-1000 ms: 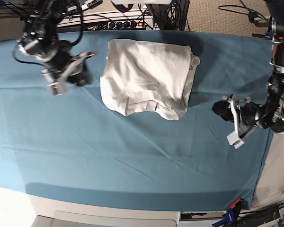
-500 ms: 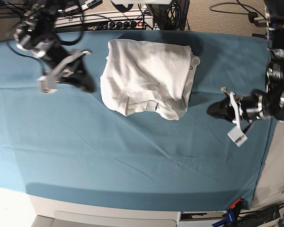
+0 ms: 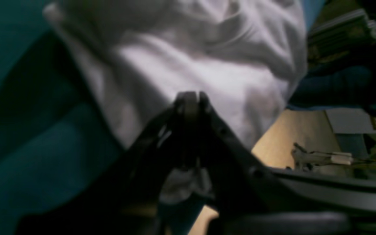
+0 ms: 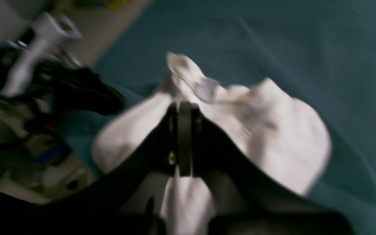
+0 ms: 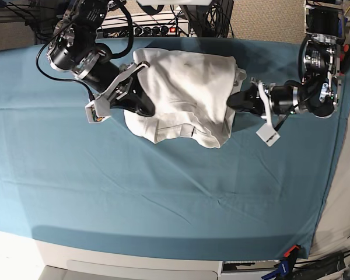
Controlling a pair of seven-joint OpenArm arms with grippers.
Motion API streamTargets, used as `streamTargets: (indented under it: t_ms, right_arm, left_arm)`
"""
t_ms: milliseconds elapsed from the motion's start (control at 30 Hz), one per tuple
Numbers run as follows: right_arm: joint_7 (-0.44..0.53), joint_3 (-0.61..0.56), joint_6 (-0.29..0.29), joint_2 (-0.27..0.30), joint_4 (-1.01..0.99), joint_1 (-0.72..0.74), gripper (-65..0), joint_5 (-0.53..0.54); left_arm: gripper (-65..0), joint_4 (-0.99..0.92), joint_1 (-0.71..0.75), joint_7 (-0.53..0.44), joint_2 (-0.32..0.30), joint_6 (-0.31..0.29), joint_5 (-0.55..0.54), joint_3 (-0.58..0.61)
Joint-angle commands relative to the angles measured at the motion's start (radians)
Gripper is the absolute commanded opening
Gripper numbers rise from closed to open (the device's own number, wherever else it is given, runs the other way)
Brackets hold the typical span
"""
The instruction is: Fold the T-shirt properly
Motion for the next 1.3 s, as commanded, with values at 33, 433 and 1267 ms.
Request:
streamTargets:
  t_ms: [33,433,1267]
  right_arm:
    - [0.03,0.0,0.002,0.0,-0.022,0.025,-65.0,0.017]
    - [0.007,0.0,0.003,0.0,-0.304,0.187,-65.0,0.029]
    - [0.076,0.0,0.005,0.142,-0.576,0.376,-65.0,-0.167]
  left_arm:
    - [-65.0,0.033,-0.01,-0.011,0.013,-0.005,-0.04,-0.008]
    - [-65.0,0.156,0.139,-0.018,0.125,-0.034,-0.045,-0.008]
    - [-65.0,0.151,0.206,-0.123,0.126,0.08,0.369,-0.007]
